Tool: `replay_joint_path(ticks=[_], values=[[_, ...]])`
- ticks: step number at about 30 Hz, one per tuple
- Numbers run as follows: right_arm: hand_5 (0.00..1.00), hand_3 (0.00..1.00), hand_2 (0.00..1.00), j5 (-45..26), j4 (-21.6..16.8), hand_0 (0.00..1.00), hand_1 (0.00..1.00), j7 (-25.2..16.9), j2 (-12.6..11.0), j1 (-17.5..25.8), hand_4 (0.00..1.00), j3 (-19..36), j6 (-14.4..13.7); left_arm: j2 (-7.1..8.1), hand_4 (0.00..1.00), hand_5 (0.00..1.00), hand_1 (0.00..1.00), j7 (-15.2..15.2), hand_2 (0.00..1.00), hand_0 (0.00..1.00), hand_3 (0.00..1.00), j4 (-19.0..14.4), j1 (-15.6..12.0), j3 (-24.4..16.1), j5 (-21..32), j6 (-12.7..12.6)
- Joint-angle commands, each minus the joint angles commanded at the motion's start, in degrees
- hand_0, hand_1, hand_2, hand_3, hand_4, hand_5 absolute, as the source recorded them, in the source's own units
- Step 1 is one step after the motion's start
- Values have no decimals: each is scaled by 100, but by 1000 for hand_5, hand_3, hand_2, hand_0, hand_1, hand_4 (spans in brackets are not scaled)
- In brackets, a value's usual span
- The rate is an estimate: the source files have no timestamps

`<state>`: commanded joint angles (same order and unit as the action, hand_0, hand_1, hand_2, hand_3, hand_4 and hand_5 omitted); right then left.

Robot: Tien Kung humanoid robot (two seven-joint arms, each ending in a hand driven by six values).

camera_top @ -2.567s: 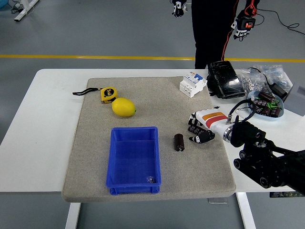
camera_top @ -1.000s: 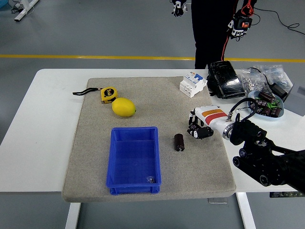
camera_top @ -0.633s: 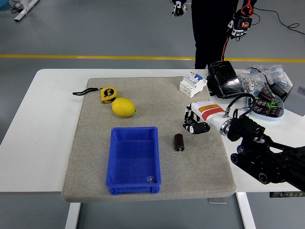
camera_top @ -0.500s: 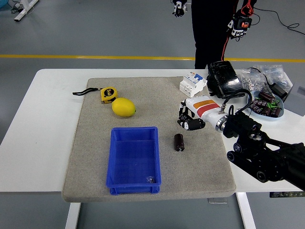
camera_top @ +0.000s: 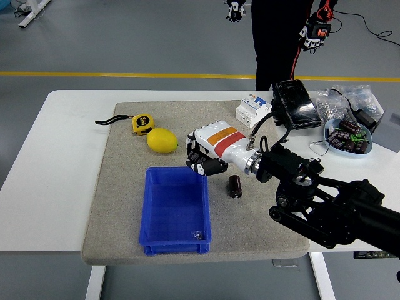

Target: Pick up the battery,place it into the box

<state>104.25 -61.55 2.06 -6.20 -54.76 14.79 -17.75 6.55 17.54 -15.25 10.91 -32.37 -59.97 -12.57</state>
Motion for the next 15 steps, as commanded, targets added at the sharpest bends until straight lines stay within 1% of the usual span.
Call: replay_joint_path(ticks=[3, 5, 6, 9, 11, 12, 15], values=[[257, 458, 427, 37, -126, 221, 365, 68, 107, -74, 659, -158, 73, 3, 629, 596, 573, 7, 625, 564, 581, -1, 2, -15, -25, 7], [257, 458, 427, 58, -162, 221, 365, 126, 208, -135, 659, -259, 182, 7, 629, 596, 573, 14, 625, 564, 581, -3, 6, -28, -52, 14], [264, 522, 497, 65, -173, 372, 458, 162, 254, -163, 726, -303, 249, 9, 629, 596, 573, 17, 623, 565, 581, -3, 8, -34, -60, 16], [264, 522, 497, 85, -144, 372, 458, 225, 385, -224, 726, -408, 525, 12, 629, 596, 573, 27, 623, 565, 581, -3, 14, -56, -91, 22], [264, 522, 497, 93, -105, 372, 458, 231, 437, -237, 726, -436, 635, 14, 629, 596, 573, 28, 623, 565, 581, -4, 18, -54, -90, 23], [419, 886, 765, 76, -76, 682, 724, 235, 460, -237, 976, -442, 697, 16, 628, 594, 572, 27, 623, 566, 581, -4, 20, -49, -80, 22], [419, 886, 765, 4, -34, 682, 724, 229, 463, -234, 976, -442, 773, 19, 628, 594, 572, 20, 623, 566, 581, -3, 21, -34, -44, 10]])
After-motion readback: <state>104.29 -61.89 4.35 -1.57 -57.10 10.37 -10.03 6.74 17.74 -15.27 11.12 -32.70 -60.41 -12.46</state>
